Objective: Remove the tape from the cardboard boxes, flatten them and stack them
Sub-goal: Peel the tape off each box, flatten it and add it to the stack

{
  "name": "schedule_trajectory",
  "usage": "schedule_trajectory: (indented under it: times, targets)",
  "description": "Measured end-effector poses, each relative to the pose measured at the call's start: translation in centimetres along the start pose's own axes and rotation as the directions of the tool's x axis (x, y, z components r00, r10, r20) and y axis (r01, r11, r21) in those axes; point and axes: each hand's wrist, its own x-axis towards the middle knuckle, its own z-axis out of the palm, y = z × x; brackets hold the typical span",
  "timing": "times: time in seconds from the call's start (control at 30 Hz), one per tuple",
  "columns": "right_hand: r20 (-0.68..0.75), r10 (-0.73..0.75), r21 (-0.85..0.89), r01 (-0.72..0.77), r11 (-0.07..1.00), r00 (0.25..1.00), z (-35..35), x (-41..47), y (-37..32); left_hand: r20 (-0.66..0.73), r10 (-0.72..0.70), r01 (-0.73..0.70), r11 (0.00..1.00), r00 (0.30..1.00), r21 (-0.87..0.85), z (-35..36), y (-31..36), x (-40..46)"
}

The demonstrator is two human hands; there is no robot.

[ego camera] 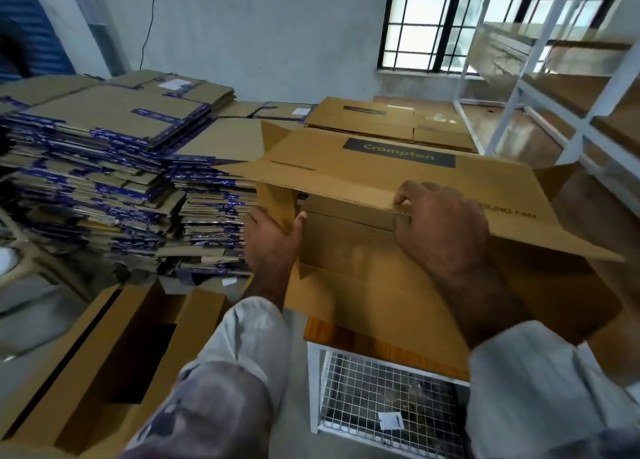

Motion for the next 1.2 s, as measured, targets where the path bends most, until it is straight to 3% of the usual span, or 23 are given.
schedule_trajectory:
  times: [0.17,0.33,0.47,0.57,0.8,0.87,0.97,1.03,1.1,1.17,1.2]
  targets:
    - [0.082,0.078,-0.069,-0.073,0.995,0.994,0.0,-0.2,-0.9,0.115,0.008,-0.014,0.998,0.993,0.057,-0.5,1.6,4.0]
    - [0.095,0.129,-0.079,-0.121,0.989,0.987,-0.4,-0.3,-1.5,0.188,0.108,-0.121,0.991,0.976,0.054,-2.3,-0.2,5.6]
    - [0.067,0.178,-0.056,-0.175,0.983,0.982,-0.4,0.3,-1.5,0.132,0.079,-0.075,0.997,0.988,-0.030,-6.0,-4.7,7.8]
    - [0.069,0.201,-0.039,-0.198,0.979,0.977,-0.4,0.6,-1.2,0.093,0.056,-0.059,0.998,0.994,0.031,-8.4,-8.6,10.9]
    - [0.129,0.213,-0.022,-0.212,0.977,0.969,0.8,0.2,-2.6,0.151,0.052,-0.040,0.996,0.987,-0.080,-8.7,-12.0,16.4]
    - [0.151,0.235,-0.025,-0.234,0.972,0.960,0.8,0.0,-2.7,0.122,0.070,-0.059,0.994,0.990,-0.089,-8.4,-12.5,16.0]
    - [0.142,0.253,-0.074,-0.245,0.967,0.957,1.0,-0.7,-3.2,-0.113,0.110,-0.118,0.991,0.987,-0.064,-8.3,-12.2,12.3]
    - [0.115,0.224,-0.087,-0.215,0.973,0.968,1.5,-1.2,-3.7,-0.259,0.252,-0.297,0.943,0.932,-0.152,-8.7,-10.6,7.8]
    - [0.092,0.198,-0.070,-0.192,0.979,0.976,2.1,-1.7,-4.0,-0.335,0.463,-0.526,0.840,0.821,-0.128,-9.7,-8.4,2.7]
    - [0.077,0.184,-0.050,-0.181,0.982,0.980,2.7,-1.7,-4.1,-0.283,0.724,-0.767,0.638,0.629,-0.070,-10.6,-5.1,-0.8]
    - [0.075,0.172,-0.050,-0.169,0.984,0.982,3.0,-1.7,-4.2,-0.176,0.826,-0.843,0.535,0.536,-0.057,-10.6,-3.2,-1.8]
